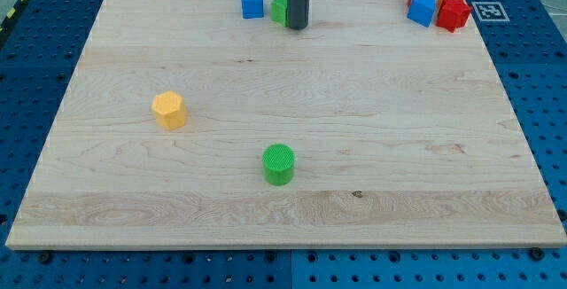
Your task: Place the arm towards the center of the board
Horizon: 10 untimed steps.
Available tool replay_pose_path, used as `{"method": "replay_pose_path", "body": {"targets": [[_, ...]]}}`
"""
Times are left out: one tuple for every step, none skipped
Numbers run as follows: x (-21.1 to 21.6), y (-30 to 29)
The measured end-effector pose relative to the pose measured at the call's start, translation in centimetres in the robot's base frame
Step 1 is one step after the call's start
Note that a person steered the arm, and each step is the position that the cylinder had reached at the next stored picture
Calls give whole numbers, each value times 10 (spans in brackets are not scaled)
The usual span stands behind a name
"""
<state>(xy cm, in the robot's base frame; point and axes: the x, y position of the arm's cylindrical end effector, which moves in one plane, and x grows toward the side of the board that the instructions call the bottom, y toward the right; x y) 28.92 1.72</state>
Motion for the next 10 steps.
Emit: {"method": "replay_pose_path", "body": {"targets": [[19,0],[35,-14],[39,-26],[42,-27],[60,-36],[63,-36],[63,-36],[68,-34],[69,-29],[83,-17]]}}
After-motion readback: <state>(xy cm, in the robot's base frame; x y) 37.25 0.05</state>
